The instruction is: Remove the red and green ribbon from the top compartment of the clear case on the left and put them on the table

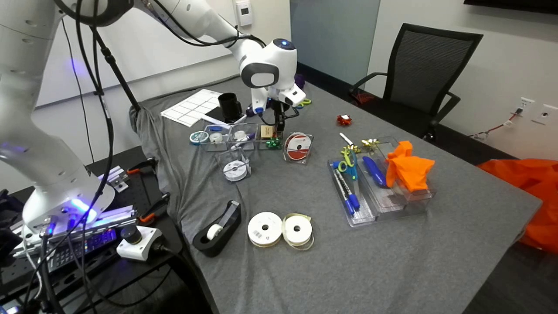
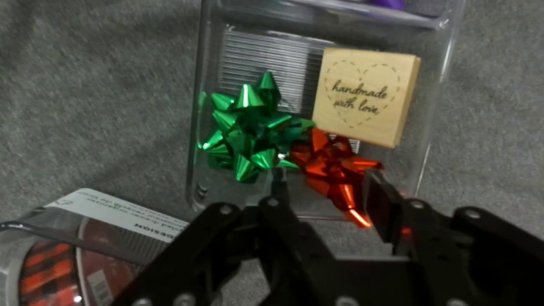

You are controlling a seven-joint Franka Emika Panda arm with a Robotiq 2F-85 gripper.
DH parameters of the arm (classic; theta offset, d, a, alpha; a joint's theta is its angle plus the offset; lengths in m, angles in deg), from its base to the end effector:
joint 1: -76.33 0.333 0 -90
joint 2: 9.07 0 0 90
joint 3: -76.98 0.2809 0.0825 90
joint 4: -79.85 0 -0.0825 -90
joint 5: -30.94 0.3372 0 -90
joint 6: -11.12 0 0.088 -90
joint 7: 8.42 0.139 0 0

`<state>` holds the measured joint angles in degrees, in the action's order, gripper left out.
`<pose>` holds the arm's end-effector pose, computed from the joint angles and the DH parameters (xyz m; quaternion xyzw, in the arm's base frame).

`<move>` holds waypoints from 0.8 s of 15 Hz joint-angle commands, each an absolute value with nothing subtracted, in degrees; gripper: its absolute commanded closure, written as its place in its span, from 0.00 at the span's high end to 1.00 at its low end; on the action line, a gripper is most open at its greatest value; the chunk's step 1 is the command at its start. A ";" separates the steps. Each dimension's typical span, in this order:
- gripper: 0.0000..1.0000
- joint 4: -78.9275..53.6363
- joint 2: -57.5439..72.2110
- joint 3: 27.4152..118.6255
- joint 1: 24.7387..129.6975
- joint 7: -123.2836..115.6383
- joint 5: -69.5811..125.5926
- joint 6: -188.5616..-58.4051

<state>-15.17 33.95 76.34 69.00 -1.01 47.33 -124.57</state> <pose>0.6174 -0.0763 0.1449 -0.9675 0.2342 0.0196 0.0938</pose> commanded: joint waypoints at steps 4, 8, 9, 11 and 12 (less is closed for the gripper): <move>0.53 -14.43 35.69 80.56 65.21 -8.82 51.95 -127.58; 0.41 -14.42 35.60 81.05 64.51 -9.24 52.71 -126.23; 0.34 -14.42 35.57 81.10 64.40 -9.13 52.87 -126.10; 0.20 -14.41 35.50 81.15 64.28 -8.79 53.45 -125.75; 0.14 -14.50 35.41 81.18 64.22 -8.77 53.70 -125.65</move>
<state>-15.10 34.99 79.86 65.68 -7.22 51.86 -126.22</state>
